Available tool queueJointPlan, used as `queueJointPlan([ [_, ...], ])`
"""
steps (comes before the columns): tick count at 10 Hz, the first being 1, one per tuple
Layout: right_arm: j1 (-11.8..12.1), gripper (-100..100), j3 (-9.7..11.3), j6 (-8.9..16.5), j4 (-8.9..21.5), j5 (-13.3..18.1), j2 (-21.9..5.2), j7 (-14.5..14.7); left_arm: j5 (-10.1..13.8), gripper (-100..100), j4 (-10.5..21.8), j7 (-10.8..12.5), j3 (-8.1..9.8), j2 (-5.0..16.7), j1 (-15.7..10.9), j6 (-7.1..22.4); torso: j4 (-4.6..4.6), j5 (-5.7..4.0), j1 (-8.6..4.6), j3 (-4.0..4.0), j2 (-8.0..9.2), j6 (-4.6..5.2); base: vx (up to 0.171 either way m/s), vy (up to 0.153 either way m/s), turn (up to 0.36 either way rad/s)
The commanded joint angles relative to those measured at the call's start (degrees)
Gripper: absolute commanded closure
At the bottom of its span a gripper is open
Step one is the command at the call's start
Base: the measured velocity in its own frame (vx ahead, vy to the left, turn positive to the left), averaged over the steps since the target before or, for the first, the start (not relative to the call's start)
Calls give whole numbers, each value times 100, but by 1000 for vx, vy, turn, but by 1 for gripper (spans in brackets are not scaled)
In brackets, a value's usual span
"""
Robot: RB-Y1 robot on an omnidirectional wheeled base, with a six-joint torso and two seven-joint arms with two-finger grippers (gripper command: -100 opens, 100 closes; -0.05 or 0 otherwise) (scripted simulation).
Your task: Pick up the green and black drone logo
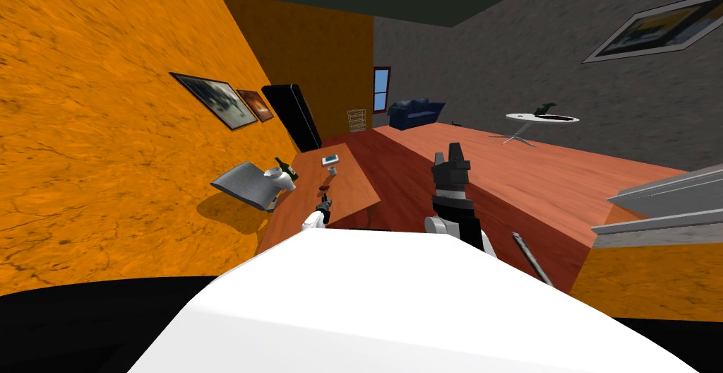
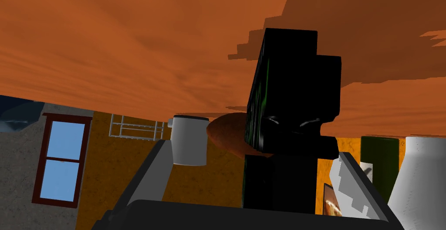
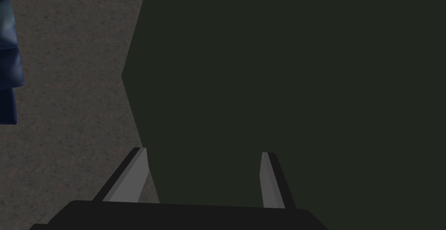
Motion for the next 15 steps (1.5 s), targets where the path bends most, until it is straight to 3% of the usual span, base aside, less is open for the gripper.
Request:
queueJointPlan([
  [1,0,0,0,0,0,0,0,0,-239,-100,-118,106,12,-141,121,44,0,0,0,0,0,0,54,60,36],
  [4,0,0,1,0,0,0,1,0,-156,-100,-141,41,-8,-124,124,60,-2,2,-4,-3,-3,3,24,20,3],
  [5,-1,0,1,0,0,0,1,0,-174,100,-136,64,-4,-127,123,54,-2,3,-4,-4,-4,4,0,0,0],
  [9,-1,0,1,0,0,0,1,0,-189,100,-137,35,-11,-114,121,59,-2,15,8,-3,-3,-3,0,0,-4],
  [10,-1,0,1,0,0,0,1,0,-187,0,-138,39,-11,-116,121,55,-2,13,7,-3,-3,-3,0,0,0],
  [11,-1,0,1,0,0,0,1,0,18,100,22,12,9,25,-14,-23,-3,13,7,-4,-4,-4,-57,-49,-32],
  [12,-1,0,1,0,0,0,1,0,189,100,115,-50,7,136,-105,-68,-4,13,-3,0,6,-1,-111,-99,-47],
  [13,-2,0,2,0,0,0,2,0,160,100,115,-50,7,136,-105,-68,-10,14,-13,2,17,-4,-84,-84,-6],
  [14,-1,0,1,0,0,0,1,0,275,100,162,-81,6,191,-150,-90,-12,14,-11,0,15,-6,-53,-54,3],
  [15,-1,0,1,0,0,0,1,0,531,100,302,-175,2,357,-285,-157,-11,12,-3,-4,6,-4,-78,-88,-36],
])
